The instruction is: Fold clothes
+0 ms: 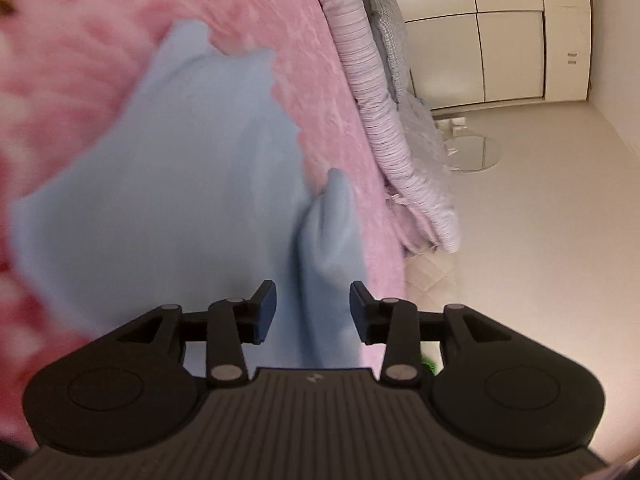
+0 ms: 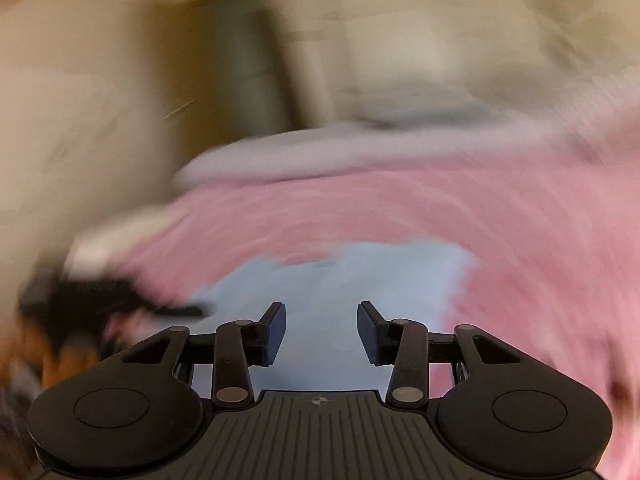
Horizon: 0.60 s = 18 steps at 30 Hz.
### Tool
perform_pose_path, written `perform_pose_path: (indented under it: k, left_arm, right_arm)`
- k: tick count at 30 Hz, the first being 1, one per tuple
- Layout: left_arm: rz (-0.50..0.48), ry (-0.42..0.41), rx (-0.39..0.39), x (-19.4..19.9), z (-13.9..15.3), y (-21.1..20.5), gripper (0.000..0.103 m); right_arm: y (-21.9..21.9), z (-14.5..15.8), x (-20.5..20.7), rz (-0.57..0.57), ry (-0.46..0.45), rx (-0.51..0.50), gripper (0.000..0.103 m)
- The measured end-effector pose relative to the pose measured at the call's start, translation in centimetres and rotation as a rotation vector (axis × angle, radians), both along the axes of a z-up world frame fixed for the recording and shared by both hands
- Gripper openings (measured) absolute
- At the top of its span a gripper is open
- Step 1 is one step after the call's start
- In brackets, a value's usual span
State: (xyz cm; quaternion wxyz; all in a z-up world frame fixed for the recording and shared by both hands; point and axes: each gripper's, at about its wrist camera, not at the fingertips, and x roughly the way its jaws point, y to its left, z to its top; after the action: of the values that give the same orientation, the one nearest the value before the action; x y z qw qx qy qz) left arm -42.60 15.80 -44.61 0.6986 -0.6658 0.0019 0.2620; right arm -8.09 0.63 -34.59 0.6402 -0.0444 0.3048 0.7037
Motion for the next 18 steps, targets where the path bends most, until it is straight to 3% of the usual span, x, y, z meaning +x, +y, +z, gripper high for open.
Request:
perform_pose_path:
  k: [3,6,8,12,15,16,18]
  left_arm:
    - [-0.020,0.001,-0.019,1.9,-0.5,1.9,0.038]
    - [-0.055,-0.009,-0.047,3.8,-1.1,3.1,0.038]
    - [-0.080,-0.010,-0.052,5.0,-1.3,3.7,0.038]
    - [-0.135,0.024,-0.048,7.4,-1.3,5.1,0.039]
    - [-0.187,0.087,0.024,8.8,-0.4,5.1,0.035]
    - [-0.210,0.105,0.085,9.1,0.4,4.8,0.019]
    - [-0.214,0.141,0.207,8.7,2.2,3.9,0.012]
  right_arm:
    - [1.9,-3.5,6.5,-0.304,0.342,-0.232,0.042]
    - [3.1,-7.4,9.8,-0.399,0.618,-0.322,0.041]
    - [4.1,-8.8,10.7,-0.406,0.743,-0.326,0.041]
    - [5.1,-10.2,10.5,-0.387,0.846,-0.354,0.040]
    - [6.0,-10.6,10.0,-0.362,0.877,-0.369,0.038]
    - [6.3,-10.5,9.8,-0.352,0.871,-0.369,0.037]
    - [6.4,-10.3,9.2,-0.322,0.848,-0.356,0.035]
